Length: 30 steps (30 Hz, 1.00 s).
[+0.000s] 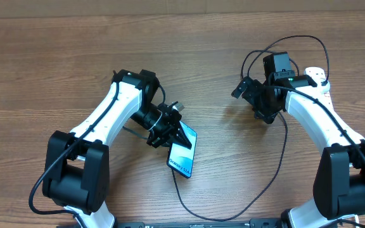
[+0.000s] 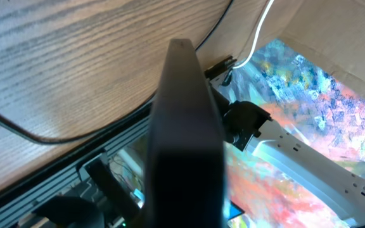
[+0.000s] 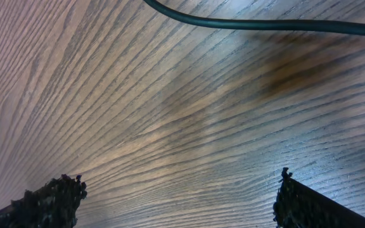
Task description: Plug charger to phone and switch on socket
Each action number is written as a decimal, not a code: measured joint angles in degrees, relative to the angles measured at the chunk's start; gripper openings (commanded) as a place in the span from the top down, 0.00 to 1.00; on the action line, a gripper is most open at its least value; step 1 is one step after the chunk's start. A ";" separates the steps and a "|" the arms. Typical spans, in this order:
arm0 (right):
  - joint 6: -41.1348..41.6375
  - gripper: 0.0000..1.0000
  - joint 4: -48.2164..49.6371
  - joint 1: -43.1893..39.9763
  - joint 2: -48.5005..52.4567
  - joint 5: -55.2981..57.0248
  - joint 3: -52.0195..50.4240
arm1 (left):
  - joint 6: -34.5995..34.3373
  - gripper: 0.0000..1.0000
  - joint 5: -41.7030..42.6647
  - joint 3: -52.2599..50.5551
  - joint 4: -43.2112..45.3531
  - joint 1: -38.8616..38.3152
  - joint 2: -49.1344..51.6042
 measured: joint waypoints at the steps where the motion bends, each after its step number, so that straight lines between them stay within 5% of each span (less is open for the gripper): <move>1: 0.00 0.00 0.00 0.00 0.00 -0.02 0.00 | 0.00 0.96 0.00 0.00 -0.59 0.00 0.00; 30: 0.00 0.00 0.00 0.00 0.00 -0.02 0.00 | -5.64 0.96 9.35 0.00 -12.37 -0.37 0.00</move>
